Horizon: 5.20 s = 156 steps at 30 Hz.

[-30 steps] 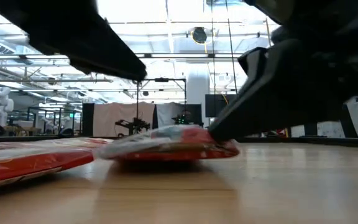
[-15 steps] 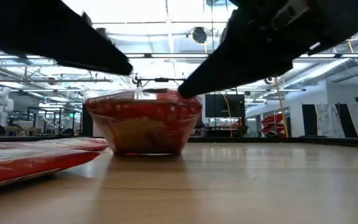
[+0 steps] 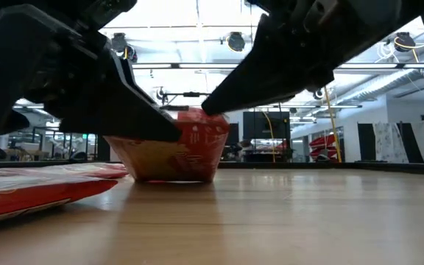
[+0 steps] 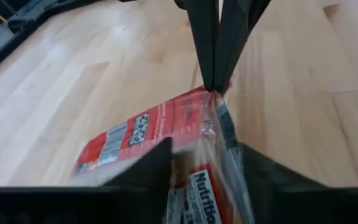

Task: Sort popcorn bags into baskets
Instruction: Put the popcorn bag into the transparent bin

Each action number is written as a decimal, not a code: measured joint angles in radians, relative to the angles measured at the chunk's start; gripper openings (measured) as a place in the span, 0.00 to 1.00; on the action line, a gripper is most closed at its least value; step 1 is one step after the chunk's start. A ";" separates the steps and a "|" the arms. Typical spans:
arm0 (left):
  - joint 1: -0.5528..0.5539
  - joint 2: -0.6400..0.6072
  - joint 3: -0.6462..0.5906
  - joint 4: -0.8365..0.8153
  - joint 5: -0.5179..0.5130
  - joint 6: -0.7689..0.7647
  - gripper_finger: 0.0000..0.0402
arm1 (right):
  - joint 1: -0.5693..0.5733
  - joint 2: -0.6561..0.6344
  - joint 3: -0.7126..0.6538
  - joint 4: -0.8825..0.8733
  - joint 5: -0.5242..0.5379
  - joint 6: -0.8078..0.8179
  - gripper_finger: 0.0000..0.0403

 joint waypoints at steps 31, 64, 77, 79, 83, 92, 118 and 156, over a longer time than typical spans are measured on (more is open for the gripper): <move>-0.012 -0.330 0.002 0.046 0.116 -0.027 0.05 | 0.097 -0.108 0.001 -0.130 0.190 -0.082 0.61; -0.026 -0.330 0.002 0.155 0.166 0.076 0.36 | 0.088 -0.072 0.000 -0.008 0.185 -0.103 0.02; -0.123 -0.343 0.002 0.194 -0.230 0.130 0.66 | 0.072 -0.072 0.000 -0.117 0.187 0.151 0.03; -0.147 -0.346 0.002 0.189 -0.273 0.146 0.68 | 0.063 -0.072 0.000 -0.136 0.187 0.196 0.03; -0.184 -0.350 0.002 0.185 -0.332 0.157 0.68 | 0.047 -0.072 0.000 -0.157 0.187 0.274 0.03; -0.221 -0.349 0.002 0.127 -0.341 0.153 0.61 | 0.006 -0.073 0.000 -0.104 0.160 0.462 0.03; -0.250 -0.075 0.183 0.261 -0.373 0.775 0.58 | -0.116 -0.076 -0.215 0.543 0.082 0.463 0.04; 0.014 0.116 0.340 -0.061 -0.707 1.281 0.90 | -0.101 -0.082 -0.404 1.018 0.082 0.545 0.04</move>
